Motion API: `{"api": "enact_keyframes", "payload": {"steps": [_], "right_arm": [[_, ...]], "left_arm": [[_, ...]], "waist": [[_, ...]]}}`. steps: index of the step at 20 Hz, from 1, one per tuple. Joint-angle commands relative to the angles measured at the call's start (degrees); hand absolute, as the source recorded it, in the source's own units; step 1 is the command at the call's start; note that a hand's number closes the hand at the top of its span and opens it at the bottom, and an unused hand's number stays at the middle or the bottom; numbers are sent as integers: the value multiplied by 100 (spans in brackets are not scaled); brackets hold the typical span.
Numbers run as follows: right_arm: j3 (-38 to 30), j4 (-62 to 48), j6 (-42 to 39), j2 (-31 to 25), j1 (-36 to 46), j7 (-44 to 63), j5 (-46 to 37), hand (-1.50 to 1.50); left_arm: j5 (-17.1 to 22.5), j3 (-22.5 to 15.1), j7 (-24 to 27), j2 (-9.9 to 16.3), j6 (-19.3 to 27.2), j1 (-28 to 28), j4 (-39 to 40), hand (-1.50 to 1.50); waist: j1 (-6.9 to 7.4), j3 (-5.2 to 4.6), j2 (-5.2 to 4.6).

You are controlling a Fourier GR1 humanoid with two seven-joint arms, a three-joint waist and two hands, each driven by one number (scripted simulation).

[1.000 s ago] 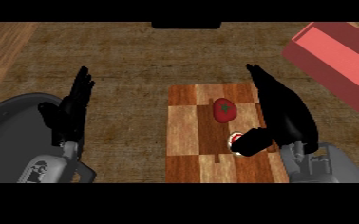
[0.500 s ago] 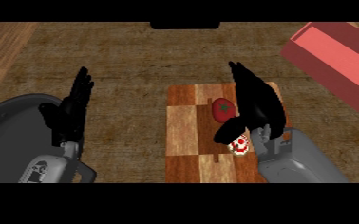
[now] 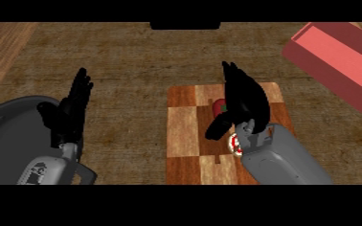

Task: Pick the tomato from the cutting board and place it in the cardboard box

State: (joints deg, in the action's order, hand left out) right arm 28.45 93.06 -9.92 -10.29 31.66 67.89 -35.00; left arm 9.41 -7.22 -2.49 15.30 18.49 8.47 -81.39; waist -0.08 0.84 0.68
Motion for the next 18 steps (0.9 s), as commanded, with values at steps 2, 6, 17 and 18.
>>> {"api": "enact_keyframes", "payload": {"steps": [2, 6, 17, 18], "right_arm": [[-107, -265, -346, 318, 83, 1045, -130, -150], [-115, -508, -290, 427, -35, 900, -397, -150], [-338, -972, -527, 599, -55, 641, -603, -150], [-409, -942, -608, 586, 63, 634, -617, -150]], "left_arm": [[-175, 75, 190, -43, 155, -341, 558, 0], [-124, 103, 109, 13, 48, -431, 482, 0], [-116, 261, 90, 84, -143, -83, 723, 0], [-115, 237, 79, -109, 29, -151, 695, 0]], "waist": [[-1, -95, -70], [11, -93, -69], [-55, -94, -77], [-39, -93, -72]]}}
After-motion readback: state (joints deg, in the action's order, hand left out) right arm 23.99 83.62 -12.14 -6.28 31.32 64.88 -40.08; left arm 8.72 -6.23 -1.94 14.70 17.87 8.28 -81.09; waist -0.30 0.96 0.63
